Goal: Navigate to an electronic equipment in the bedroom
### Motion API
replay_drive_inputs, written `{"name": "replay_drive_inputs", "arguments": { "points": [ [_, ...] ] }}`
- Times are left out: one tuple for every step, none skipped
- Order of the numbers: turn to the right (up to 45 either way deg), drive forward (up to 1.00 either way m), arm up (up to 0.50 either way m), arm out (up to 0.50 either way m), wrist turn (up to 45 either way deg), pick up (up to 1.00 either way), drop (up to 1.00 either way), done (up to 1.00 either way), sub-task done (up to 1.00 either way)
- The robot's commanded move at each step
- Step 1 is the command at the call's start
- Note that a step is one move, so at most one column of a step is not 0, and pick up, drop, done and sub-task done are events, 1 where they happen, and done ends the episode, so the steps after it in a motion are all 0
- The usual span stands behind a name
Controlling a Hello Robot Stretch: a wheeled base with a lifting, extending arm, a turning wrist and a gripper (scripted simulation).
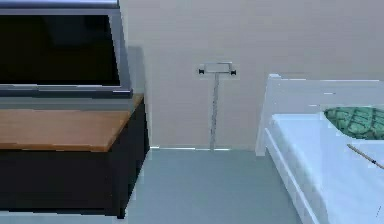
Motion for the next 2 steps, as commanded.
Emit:
{"name": "replay_drive_inputs", "arguments": {
  "points": [
    [0.0, 0.9, 0.0, 0.0, 0.0, 0.0, 0.0, 0.0, 0.0],
    [-45.0, 0.0, 0.0, 0.0, 0.0, 0.0, 0.0, 0.0, 0.0]
  ]
}}
